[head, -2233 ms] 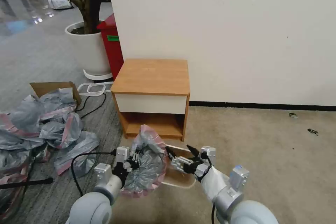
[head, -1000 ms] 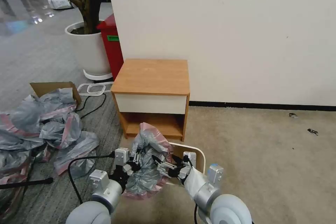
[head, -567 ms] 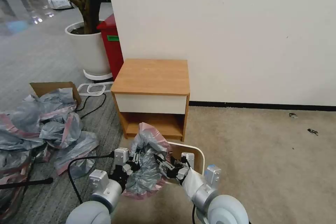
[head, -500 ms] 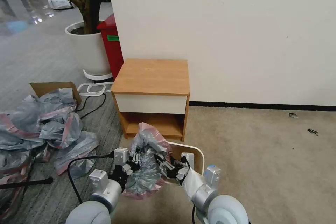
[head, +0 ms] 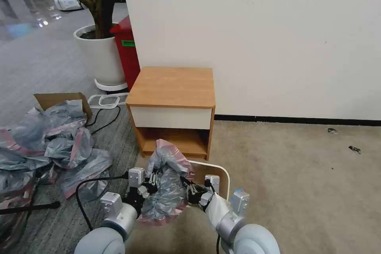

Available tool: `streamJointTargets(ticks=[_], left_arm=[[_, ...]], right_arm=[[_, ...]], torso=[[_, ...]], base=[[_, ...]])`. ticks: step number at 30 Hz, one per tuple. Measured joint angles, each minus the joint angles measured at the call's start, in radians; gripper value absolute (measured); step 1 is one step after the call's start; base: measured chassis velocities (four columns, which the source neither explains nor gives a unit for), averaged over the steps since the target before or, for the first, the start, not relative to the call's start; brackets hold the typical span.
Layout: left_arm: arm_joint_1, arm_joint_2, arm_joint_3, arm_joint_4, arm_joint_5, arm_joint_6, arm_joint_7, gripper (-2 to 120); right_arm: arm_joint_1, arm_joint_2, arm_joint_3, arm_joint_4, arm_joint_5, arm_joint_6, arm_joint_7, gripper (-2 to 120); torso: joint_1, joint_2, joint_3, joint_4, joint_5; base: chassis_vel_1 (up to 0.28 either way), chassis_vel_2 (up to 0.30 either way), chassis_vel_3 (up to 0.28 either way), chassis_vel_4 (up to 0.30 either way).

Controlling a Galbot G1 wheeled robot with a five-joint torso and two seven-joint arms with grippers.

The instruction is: Pick up the garbage bag from the table and place it over the trash can.

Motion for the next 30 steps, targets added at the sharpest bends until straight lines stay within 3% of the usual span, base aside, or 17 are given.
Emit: streamJointTargets(ticks=[8, 14, 30], left_arm=[[-0.002, 0.005, -0.003, 0.017, 0.000, -0.004, -0.001, 5], [0.000, 0.006, 0.000, 0.020, 0.001, -0.006, -0.001, 5], [0.004, 0.011, -0.003, 0.023, 0.001, -0.020, -0.001, 5]], right_arm=[[-0.050, -0.029, 0.002, 0.088, -0.022, 0.009, -0.027, 0], [-0.045, -0.058, 0.074, 0.139, 0.015, 0.013, -0.032, 0], [-0.035, -0.120, 0.223, 0.137, 0.091, 0.030, -0.032, 0]], torso=[[0.000, 0.000, 0.000, 0.0000, 0.0000], [0.000, 0.000, 0.000, 0.0000, 0.0000], [0.000, 0.000, 0.000, -0.0001, 0.0001]], base=[[0.000, 0.000, 0.000, 0.000], [0.000, 0.000, 0.000, 0.000], [0.000, 0.000, 0.000, 0.000]])
